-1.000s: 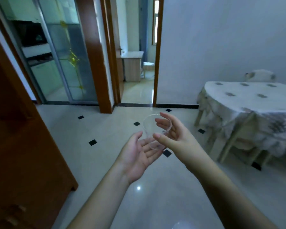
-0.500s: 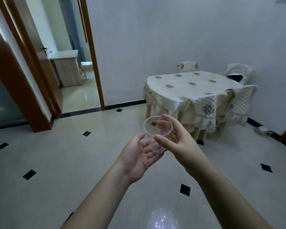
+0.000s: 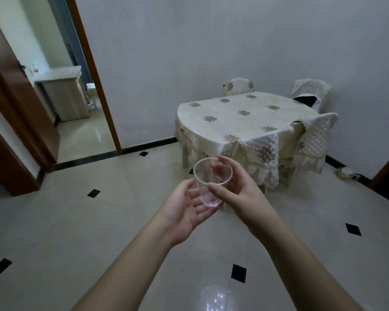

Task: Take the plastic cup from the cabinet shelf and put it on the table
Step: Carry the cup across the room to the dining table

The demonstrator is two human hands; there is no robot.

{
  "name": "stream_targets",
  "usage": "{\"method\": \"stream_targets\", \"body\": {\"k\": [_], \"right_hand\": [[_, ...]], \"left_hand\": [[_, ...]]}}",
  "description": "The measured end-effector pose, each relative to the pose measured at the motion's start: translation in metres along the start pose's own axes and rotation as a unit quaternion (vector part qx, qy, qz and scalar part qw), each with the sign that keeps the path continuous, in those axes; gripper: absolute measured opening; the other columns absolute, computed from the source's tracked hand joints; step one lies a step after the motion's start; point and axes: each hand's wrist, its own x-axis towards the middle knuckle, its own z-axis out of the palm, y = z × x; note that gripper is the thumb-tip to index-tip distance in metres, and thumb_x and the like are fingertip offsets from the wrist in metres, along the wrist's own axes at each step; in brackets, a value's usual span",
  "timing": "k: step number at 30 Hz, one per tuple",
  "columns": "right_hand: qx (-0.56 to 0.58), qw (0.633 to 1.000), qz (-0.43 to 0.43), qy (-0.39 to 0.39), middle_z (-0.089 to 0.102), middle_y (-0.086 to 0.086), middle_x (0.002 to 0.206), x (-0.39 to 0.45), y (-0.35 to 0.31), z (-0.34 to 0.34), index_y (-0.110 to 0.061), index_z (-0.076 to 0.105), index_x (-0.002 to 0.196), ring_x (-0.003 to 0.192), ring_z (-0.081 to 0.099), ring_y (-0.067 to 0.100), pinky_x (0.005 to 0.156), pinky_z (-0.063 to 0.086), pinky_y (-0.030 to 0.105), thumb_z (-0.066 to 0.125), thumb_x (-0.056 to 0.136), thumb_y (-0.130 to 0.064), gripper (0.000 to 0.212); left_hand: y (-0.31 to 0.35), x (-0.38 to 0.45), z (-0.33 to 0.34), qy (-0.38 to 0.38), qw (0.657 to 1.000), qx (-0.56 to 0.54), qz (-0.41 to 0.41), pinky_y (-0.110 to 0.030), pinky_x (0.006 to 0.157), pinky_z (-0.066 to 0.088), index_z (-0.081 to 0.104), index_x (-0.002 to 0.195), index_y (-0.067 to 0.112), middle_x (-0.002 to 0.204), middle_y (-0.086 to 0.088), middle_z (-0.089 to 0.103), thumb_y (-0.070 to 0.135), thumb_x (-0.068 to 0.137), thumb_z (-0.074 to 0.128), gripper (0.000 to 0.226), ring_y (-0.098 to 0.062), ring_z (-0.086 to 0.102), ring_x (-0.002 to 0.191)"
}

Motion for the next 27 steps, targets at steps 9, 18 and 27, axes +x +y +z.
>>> {"method": "stream_targets", "body": {"k": [9, 18, 27], "right_hand": [[0.011, 1.0, 0.006, 0.025, 0.062, -0.01, 0.129, 0.079, 0.039, -0.017, -0.038, 0.051, 0.13, 0.122, 0.056, 0.005, 0.107, 0.044, 0.043, 0.081, 0.067, -0.039, 0.069], [-0.016, 0.999, 0.01, 0.049, 0.06, -0.006, 0.13, 0.198, 0.078, -0.017, -0.026, 0.048, 0.134, 0.122, 0.055, 0.003, 0.108, 0.043, 0.041, 0.08, 0.073, -0.024, 0.069], [-0.019, 0.995, 0.034, 0.087, 0.059, -0.002, 0.133, 0.305, 0.115, -0.014, -0.03, 0.049, 0.131, 0.127, 0.052, 0.006, 0.11, 0.039, 0.043, 0.079, 0.07, -0.022, 0.068]], "left_hand": [[0.03, 0.09, -0.003, 0.015, 1.0, 0.022, -0.002, -0.037, 0.087, 0.054, 0.065, 0.109, -0.003, 0.102, -0.021, 0.071, 0.034, 0.094, 0.047, 0.044, -0.029, 0.069, 0.092], [0.093, 0.209, -0.036, -0.022, 0.999, 0.031, -0.024, -0.037, 0.091, 0.052, 0.064, 0.108, -0.004, 0.103, -0.022, 0.071, 0.032, 0.095, 0.044, 0.043, -0.028, 0.07, 0.091], [0.154, 0.325, -0.064, -0.061, 0.996, 0.044, -0.057, -0.033, 0.077, 0.057, 0.076, 0.083, 0.002, 0.082, -0.015, 0.074, 0.028, 0.088, 0.05, 0.037, -0.022, 0.071, 0.072]]}}
